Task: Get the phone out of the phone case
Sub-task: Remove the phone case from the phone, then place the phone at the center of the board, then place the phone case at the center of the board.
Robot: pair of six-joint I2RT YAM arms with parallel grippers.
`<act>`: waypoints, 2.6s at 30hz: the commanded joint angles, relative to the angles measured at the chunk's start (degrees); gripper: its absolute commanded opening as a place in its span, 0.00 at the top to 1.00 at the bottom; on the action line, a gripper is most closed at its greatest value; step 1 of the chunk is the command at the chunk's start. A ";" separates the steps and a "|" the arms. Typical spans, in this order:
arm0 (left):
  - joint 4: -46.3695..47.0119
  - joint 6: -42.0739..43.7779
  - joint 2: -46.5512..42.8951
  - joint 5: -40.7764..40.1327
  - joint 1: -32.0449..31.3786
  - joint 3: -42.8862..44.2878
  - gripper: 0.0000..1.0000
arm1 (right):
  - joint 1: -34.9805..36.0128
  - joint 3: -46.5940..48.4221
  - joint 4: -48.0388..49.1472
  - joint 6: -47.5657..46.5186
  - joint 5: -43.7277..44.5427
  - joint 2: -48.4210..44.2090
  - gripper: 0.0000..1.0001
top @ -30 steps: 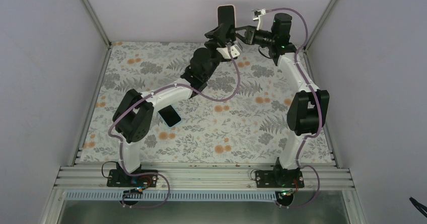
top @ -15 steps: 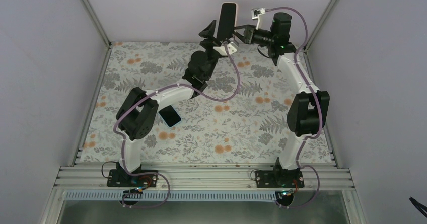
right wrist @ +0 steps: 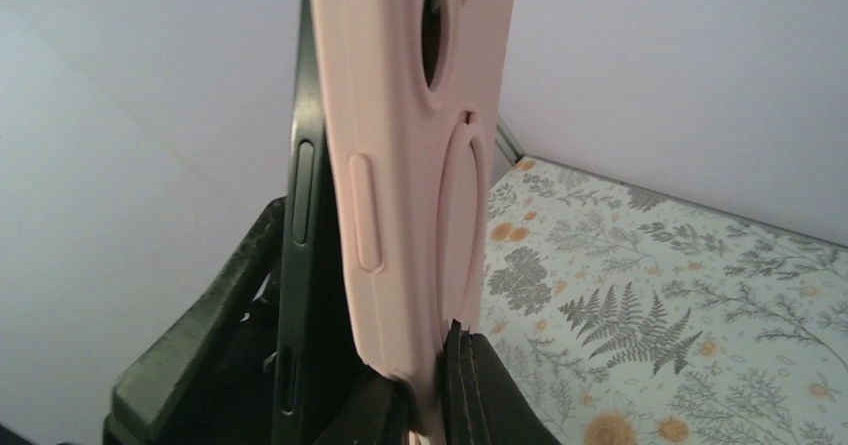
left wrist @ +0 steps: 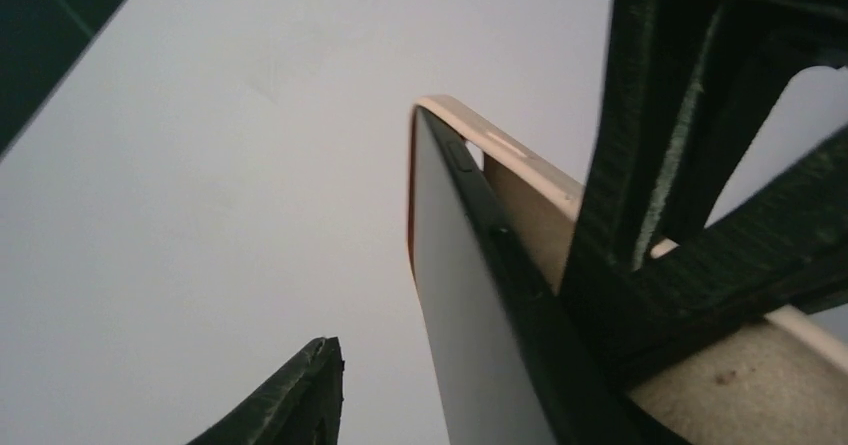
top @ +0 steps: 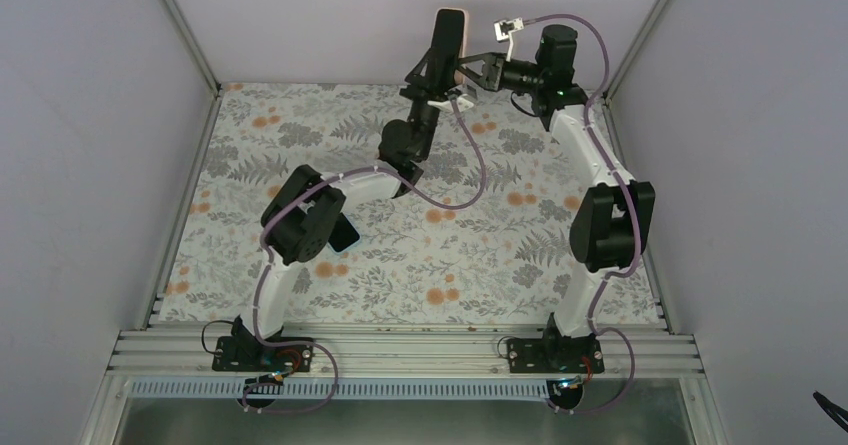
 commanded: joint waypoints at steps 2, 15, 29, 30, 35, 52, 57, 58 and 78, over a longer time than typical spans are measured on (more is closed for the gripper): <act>5.35 -0.10 -0.10 -2.83 1.87 3.77 0.58 | 1.38 2.40 -6.87 -5.56 -11.16 -4.43 0.97; -7.67 -8.74 -14.36 0.43 -2.08 -6.18 0.95 | -1.04 4.39 -14.65 -14.84 -0.12 -5.32 0.97; -41.96 3.04 -47.05 -1.97 -4.23 -30.04 0.97 | -5.18 15.16 -48.01 -43.12 32.30 2.91 0.97; -42.45 5.35 -49.35 -2.78 -3.73 -33.62 0.97 | -5.17 12.92 -50.23 -45.15 32.72 2.28 0.97; -31.21 18.28 -59.28 -4.24 -2.47 -55.92 0.96 | -5.31 -4.35 -53.69 -50.03 33.59 -4.50 0.97; 6.67 26.09 -28.23 -8.43 -17.36 -74.38 0.89 | -14.04 -32.57 -40.84 -46.39 44.46 -4.90 0.95; 3.76 24.77 -24.41 -4.20 -17.50 -73.81 0.60 | -15.28 -31.66 -41.58 -46.66 46.82 -5.82 0.71; -0.17 23.53 -25.44 -3.27 -17.56 -73.31 0.44 | -15.43 -31.37 -41.94 -46.97 47.20 -6.21 0.61; -112.09 -5.41 -32.47 20.33 -17.68 -28.00 0.00 | -15.68 -15.21 -62.66 -56.25 40.23 -17.27 0.00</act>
